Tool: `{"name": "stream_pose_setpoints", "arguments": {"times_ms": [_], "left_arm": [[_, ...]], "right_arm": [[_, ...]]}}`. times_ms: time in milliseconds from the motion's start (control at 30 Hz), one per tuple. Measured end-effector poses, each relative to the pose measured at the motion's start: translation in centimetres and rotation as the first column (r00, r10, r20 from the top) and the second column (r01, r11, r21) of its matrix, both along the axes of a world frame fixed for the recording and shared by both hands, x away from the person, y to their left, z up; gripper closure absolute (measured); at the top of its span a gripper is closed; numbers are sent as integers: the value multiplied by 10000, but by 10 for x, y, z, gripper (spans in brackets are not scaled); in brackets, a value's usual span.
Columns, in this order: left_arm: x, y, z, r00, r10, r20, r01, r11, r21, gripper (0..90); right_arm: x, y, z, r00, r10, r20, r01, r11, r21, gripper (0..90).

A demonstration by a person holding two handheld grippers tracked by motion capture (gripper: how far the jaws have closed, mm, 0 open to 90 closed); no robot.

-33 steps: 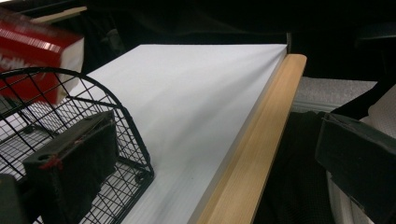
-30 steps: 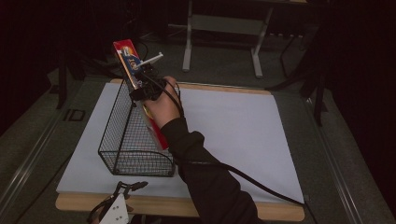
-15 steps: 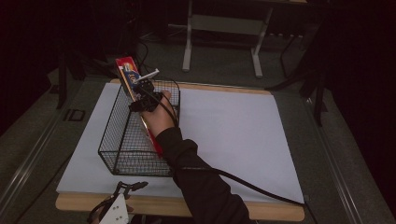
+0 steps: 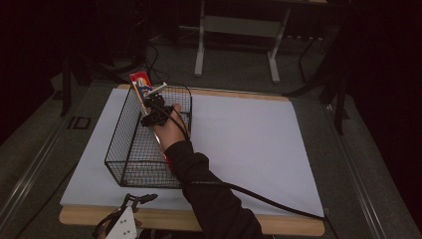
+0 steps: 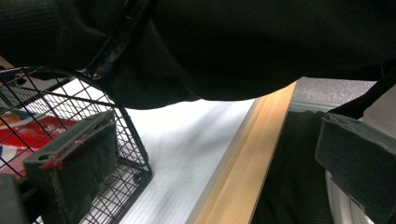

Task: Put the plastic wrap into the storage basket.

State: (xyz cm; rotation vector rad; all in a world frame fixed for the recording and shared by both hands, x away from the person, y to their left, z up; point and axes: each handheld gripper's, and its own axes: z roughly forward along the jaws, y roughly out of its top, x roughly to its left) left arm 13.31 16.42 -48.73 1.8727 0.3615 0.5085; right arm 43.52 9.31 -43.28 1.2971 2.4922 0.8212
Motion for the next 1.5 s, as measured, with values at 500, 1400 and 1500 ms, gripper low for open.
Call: {"name": "stream_pose_setpoints", "arguments": {"times_ms": [500, 1400, 1500], "left_arm": [[0, -1, -1, 10000, -65, -59, 65, 10000, 15, 0], [2, -5, -3, 9998, -24, -209, 29, 9997, 257, 0], [2, -5, -3, 9998, -15, -219, 21, 9996, 277, 0]], "right_arm": [[-4, -9, 3, 9991, 410, -63, -406, 9976, 553, 258], [-36, -90, 48, 9768, 1995, 780, -2078, 9711, 1176, 136], [-41, -102, 52, 9755, 1968, 989, -2071, 9724, 1079, 137]]}}
